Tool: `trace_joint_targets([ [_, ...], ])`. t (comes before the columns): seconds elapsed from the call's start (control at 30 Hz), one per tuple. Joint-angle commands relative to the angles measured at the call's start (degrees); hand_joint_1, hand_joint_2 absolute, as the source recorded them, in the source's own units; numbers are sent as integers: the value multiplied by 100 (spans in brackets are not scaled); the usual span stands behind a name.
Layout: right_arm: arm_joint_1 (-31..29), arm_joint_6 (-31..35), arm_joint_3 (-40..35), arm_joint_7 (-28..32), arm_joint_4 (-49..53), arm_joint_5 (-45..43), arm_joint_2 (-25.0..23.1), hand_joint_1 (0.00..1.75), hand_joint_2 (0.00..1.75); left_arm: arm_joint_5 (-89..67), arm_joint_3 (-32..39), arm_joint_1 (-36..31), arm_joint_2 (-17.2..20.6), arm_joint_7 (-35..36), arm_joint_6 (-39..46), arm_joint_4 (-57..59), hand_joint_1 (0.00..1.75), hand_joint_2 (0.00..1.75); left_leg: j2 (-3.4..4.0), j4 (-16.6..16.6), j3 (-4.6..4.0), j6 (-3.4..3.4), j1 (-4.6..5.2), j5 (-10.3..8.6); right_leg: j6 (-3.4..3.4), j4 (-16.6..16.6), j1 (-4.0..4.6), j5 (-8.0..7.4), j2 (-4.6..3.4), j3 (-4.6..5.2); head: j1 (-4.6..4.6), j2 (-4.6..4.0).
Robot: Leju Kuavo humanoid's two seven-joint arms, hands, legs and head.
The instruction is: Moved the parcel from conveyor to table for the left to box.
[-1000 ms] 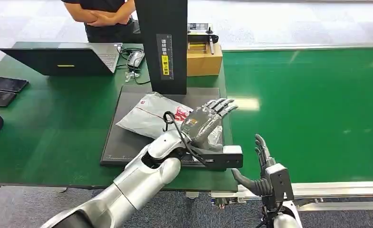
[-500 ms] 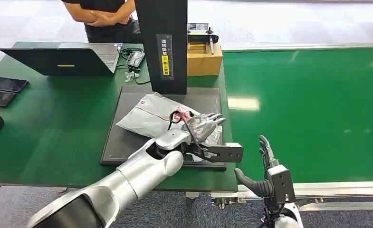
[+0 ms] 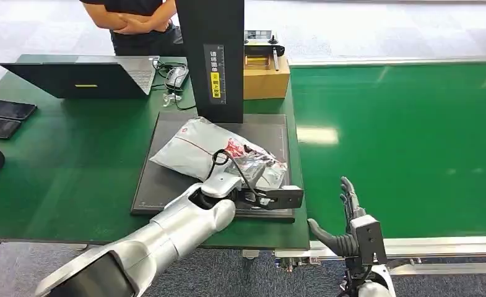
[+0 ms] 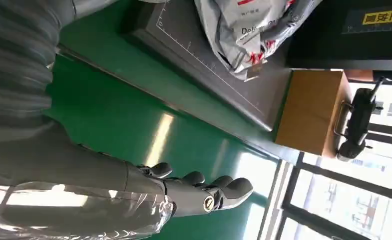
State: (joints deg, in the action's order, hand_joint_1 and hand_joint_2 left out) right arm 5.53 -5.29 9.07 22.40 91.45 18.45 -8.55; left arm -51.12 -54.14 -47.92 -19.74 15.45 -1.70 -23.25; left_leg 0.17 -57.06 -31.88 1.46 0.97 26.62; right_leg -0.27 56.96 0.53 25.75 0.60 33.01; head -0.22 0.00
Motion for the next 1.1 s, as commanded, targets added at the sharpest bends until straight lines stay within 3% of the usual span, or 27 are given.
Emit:
trace_joint_targets([
  [0.03, -41, -13, 92, -49, -107, -61, -90, 0, 175, -161, 68, -192, -12, 25, 263, 623, 175, 175, 6, 5, 9, -14, -3, 1, 5, -3, 0, -1, -10, -6, 0, 0],
  [0.77, -62, 22, 7, -39, -191, -194, 7, 0, 175, -789, 762, -56, 233, -337, 1149, 567, 175, 175, 7, 4, 6, -12, -4, 1, 4, -4, 2, -2, -11, -5, 2, 0],
  [1.1, -85, 38, -43, 26, -216, -362, 61, 0, 175, -1527, 1220, 34, 730, -686, 2512, 514, 175, 175, 31, 23, 29, -31, -5, -1, 9, -17, 0, -10, -41, -19, 2, 0],
])
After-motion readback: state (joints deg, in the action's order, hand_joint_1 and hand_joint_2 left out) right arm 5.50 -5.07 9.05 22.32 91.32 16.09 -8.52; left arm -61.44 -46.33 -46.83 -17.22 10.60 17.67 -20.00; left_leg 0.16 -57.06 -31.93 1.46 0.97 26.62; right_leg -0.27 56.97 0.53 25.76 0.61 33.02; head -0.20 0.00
